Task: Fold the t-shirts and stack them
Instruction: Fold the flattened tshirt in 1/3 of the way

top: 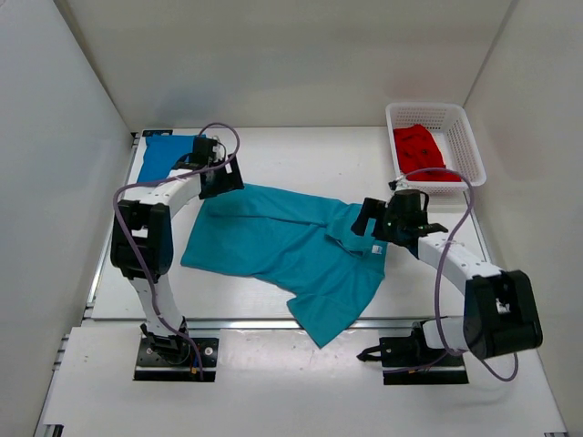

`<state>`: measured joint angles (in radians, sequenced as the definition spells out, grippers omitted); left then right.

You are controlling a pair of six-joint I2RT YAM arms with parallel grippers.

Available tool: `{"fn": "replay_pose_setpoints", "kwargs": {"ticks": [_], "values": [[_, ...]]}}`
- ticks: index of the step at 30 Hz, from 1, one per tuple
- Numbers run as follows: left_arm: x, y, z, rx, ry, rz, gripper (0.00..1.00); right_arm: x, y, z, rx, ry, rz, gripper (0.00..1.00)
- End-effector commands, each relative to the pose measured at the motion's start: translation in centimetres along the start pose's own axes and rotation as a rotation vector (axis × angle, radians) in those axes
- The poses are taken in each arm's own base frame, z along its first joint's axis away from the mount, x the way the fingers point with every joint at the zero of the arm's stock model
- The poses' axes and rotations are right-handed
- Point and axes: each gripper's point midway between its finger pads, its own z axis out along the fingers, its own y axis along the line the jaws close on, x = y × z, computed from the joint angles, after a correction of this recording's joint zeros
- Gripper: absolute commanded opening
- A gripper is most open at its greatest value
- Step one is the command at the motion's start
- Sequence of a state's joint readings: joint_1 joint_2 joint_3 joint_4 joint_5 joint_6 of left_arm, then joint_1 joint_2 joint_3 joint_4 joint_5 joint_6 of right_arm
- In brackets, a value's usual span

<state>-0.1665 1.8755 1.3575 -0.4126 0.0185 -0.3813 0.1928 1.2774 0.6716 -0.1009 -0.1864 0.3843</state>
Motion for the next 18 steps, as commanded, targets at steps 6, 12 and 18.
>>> {"fn": "replay_pose_setpoints", "kwargs": {"ticks": [6,12,18], "values": [[3.6,-0.2,2.0,0.015,0.095,-0.004,0.99,4.4,-2.8,2.8,0.187,0.205,0.083,0.99],[6.0,0.4,2.6,-0.001,0.147,-0.013,0.99,1.7,-6.9,4.3,0.368,0.228,0.089,0.99],[6.0,0.9,3.0,0.003,0.179,-0.037,0.98,-2.3,-7.4,8.2,0.347,0.231,0.054,1.00]]}}
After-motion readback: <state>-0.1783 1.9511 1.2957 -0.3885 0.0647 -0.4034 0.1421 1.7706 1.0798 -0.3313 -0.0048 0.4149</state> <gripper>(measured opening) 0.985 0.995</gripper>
